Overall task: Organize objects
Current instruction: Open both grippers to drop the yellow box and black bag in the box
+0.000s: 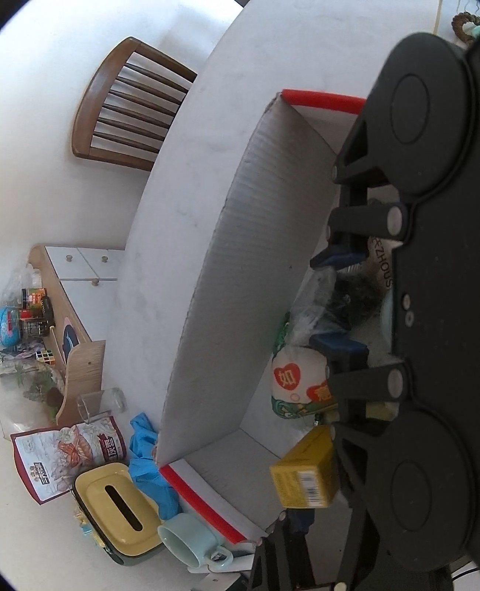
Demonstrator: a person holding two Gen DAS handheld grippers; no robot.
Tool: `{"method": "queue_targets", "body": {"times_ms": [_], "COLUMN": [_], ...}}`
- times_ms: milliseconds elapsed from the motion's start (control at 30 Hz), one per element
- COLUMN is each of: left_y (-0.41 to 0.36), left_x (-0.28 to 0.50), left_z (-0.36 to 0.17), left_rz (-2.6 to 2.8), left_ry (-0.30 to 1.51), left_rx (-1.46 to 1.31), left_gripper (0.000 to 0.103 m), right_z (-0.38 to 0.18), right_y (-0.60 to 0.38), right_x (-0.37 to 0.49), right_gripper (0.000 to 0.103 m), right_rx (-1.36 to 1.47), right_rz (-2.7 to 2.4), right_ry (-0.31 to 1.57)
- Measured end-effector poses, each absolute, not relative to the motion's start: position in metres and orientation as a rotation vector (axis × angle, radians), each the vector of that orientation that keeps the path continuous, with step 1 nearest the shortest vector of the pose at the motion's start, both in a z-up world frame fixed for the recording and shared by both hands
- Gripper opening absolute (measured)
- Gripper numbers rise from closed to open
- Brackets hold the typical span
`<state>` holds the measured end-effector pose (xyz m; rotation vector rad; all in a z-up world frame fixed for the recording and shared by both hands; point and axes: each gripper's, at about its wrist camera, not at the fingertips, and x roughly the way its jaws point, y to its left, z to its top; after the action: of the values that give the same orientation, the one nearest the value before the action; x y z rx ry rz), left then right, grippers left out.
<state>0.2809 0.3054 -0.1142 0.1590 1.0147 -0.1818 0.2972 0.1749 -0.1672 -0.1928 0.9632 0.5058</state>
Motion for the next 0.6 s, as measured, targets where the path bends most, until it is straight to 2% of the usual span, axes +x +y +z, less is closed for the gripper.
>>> {"method": "queue_targets", "body": {"times_ms": [300,600], "left_y": [0.301,0.298], "left_x": [0.276,0.264], "left_z": [-0.109,-0.088], "left_rz": [-0.17,-0.156], "left_ry": [1.006,0.962], "left_rx": [0.174,0.162], "left_gripper": [0.039,0.052], "right_z": [-0.159,-0.132], "right_y": [0.169,0.152], "right_x": [0.29,0.266], "right_gripper": [0.042,0.046], "right_rx": [-0.189,-0.167], "right_rz": [0.53,0.569], "right_ry": [0.972,0.924]}}
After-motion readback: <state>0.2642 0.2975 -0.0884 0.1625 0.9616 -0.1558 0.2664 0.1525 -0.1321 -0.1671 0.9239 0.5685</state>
